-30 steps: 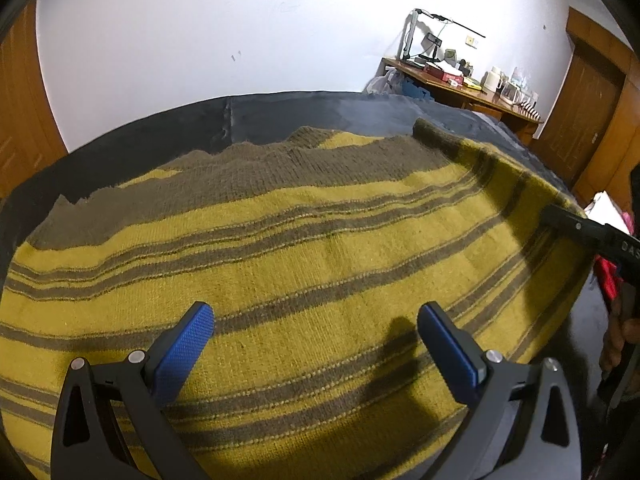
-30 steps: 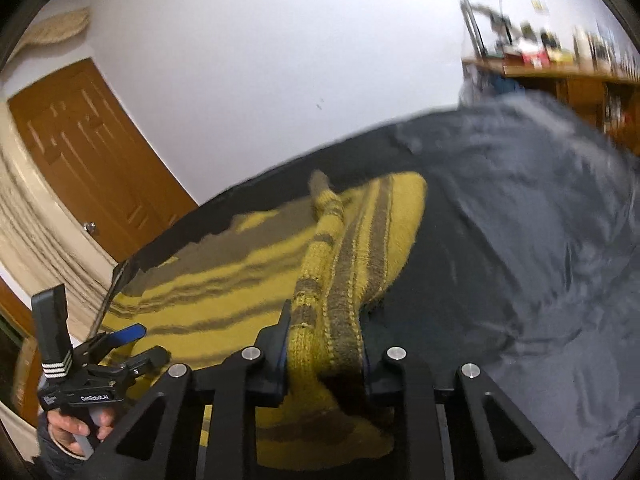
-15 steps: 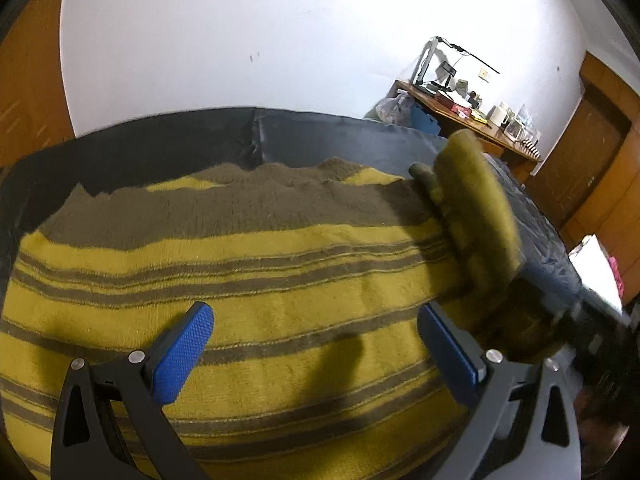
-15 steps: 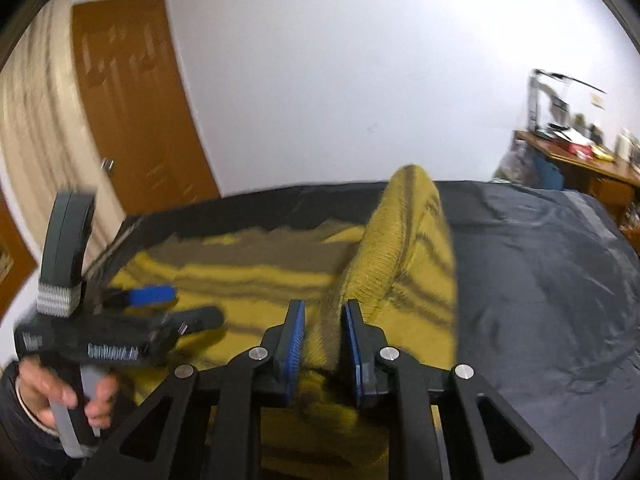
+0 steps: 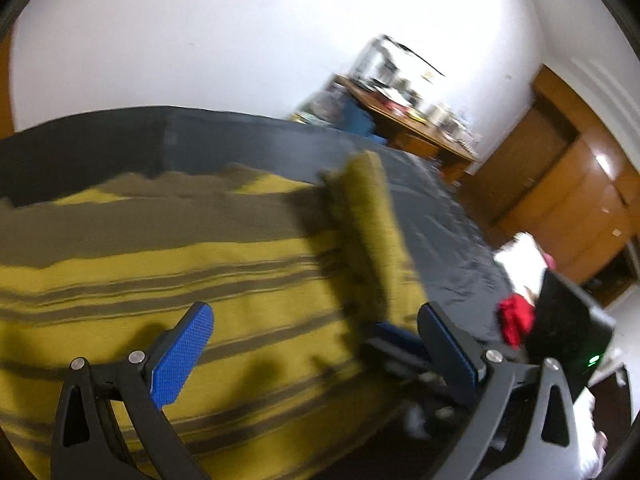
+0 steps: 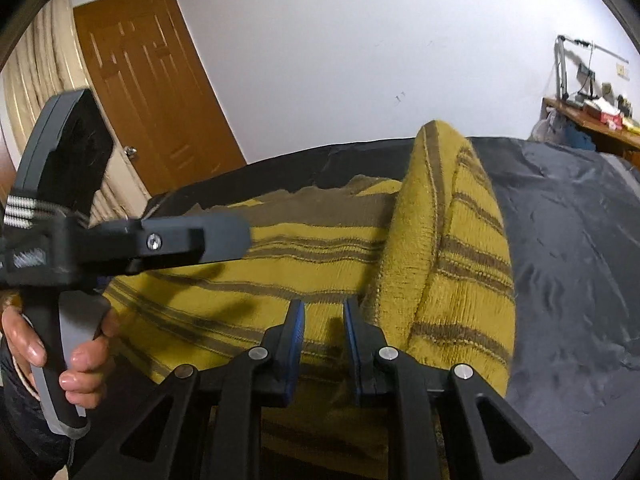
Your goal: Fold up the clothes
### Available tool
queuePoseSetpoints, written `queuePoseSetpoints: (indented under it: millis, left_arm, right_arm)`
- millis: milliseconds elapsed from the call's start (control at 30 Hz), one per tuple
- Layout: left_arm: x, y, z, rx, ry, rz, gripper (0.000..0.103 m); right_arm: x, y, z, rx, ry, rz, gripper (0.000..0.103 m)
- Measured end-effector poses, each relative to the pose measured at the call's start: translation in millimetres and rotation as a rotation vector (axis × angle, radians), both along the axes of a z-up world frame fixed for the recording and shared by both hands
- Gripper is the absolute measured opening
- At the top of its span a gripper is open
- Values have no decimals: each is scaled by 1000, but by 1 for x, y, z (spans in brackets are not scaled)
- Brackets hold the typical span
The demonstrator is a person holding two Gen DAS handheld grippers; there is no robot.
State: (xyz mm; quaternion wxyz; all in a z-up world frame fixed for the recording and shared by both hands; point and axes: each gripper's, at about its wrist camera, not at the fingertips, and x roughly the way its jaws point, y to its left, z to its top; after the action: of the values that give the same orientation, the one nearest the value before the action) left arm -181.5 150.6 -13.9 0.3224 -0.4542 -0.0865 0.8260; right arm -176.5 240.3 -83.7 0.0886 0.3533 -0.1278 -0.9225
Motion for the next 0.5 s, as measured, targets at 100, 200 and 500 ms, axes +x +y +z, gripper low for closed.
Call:
queuePoseSetpoints:
  millis: [100, 200, 500]
  left_arm:
    - [-8, 27, 1, -6, -25, -46, 102]
    - [-18, 49, -5, -3, -81, -81, 102]
    - [-38, 78, -40, 5, -225, -98, 102]
  right_arm:
    - [2, 7, -3, -52, 4, 9, 21]
    - [4, 8, -5, -64, 9, 23, 21]
    - [17, 26, -4, -178, 29, 56, 21]
